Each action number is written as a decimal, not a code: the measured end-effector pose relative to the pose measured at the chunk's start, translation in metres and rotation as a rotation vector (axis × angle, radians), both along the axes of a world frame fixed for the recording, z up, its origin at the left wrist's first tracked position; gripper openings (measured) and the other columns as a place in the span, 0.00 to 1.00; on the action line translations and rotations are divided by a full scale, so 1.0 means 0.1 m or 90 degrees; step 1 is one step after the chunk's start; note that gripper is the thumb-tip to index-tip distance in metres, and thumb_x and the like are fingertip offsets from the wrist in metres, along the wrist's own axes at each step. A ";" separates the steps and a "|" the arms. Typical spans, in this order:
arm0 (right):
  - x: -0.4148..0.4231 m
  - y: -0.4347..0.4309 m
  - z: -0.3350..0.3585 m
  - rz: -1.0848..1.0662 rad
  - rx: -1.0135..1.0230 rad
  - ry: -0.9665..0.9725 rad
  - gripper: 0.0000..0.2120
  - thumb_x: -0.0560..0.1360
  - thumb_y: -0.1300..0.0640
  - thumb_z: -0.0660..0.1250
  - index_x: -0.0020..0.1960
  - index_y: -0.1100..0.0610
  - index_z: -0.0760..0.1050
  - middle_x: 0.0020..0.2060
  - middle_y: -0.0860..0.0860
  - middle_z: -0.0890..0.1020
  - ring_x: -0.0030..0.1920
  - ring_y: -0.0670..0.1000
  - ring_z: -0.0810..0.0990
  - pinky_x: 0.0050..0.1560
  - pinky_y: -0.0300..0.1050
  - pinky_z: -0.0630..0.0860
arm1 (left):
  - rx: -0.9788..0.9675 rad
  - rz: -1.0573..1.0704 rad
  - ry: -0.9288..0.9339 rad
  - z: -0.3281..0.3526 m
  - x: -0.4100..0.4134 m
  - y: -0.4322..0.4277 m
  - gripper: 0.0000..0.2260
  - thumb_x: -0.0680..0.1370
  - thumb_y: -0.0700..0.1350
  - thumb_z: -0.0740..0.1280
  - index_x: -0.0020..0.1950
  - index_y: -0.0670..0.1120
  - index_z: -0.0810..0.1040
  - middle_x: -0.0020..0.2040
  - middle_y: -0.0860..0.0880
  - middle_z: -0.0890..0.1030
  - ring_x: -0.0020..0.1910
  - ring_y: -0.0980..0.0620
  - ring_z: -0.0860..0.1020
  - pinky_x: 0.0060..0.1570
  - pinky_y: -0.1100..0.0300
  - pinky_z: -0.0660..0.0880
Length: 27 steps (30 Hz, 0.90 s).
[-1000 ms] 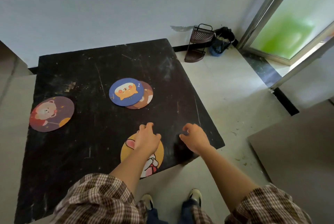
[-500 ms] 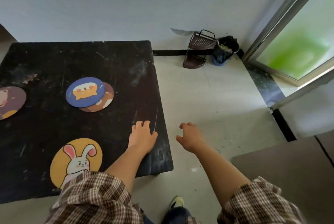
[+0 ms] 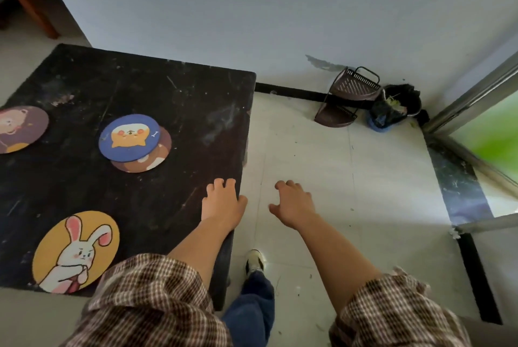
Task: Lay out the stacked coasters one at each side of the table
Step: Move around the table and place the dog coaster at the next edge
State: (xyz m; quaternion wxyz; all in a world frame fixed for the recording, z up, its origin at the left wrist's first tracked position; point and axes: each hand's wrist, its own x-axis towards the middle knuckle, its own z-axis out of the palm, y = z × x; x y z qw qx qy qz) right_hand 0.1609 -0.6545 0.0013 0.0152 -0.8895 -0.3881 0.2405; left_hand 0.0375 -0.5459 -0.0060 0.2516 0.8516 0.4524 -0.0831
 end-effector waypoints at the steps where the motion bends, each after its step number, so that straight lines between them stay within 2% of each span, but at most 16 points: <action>1: 0.10 0.09 -0.01 0.014 0.001 -0.004 0.24 0.74 0.49 0.65 0.67 0.56 0.66 0.63 0.56 0.73 0.63 0.58 0.70 0.60 0.56 0.68 | -0.011 0.018 -0.008 -0.03 0.07 0.06 0.23 0.78 0.52 0.59 0.72 0.48 0.62 0.71 0.44 0.64 0.67 0.43 0.64 0.60 0.47 0.71; 12: 0.76 1.19 -0.06 0.158 -0.009 -0.009 0.24 0.76 0.49 0.65 0.69 0.54 0.66 0.66 0.56 0.72 0.65 0.58 0.70 0.64 0.57 0.67 | -0.057 0.192 -0.007 -0.19 0.51 0.86 0.22 0.78 0.52 0.60 0.72 0.49 0.62 0.71 0.45 0.64 0.68 0.44 0.63 0.61 0.48 0.72; 19: 0.84 1.87 -0.02 0.294 -0.004 0.013 0.23 0.74 0.50 0.68 0.66 0.53 0.67 0.63 0.54 0.73 0.64 0.57 0.70 0.62 0.56 0.68 | -0.038 0.273 0.007 -0.17 0.45 1.19 0.22 0.78 0.52 0.60 0.71 0.49 0.63 0.70 0.45 0.65 0.67 0.44 0.64 0.60 0.48 0.72; 27: 1.01 2.68 -0.08 0.494 0.008 0.002 0.23 0.73 0.49 0.67 0.66 0.54 0.67 0.62 0.54 0.73 0.65 0.57 0.69 0.63 0.59 0.67 | 0.003 0.443 -0.019 -0.17 0.61 1.55 0.21 0.78 0.51 0.60 0.70 0.47 0.65 0.67 0.45 0.68 0.67 0.44 0.66 0.58 0.49 0.72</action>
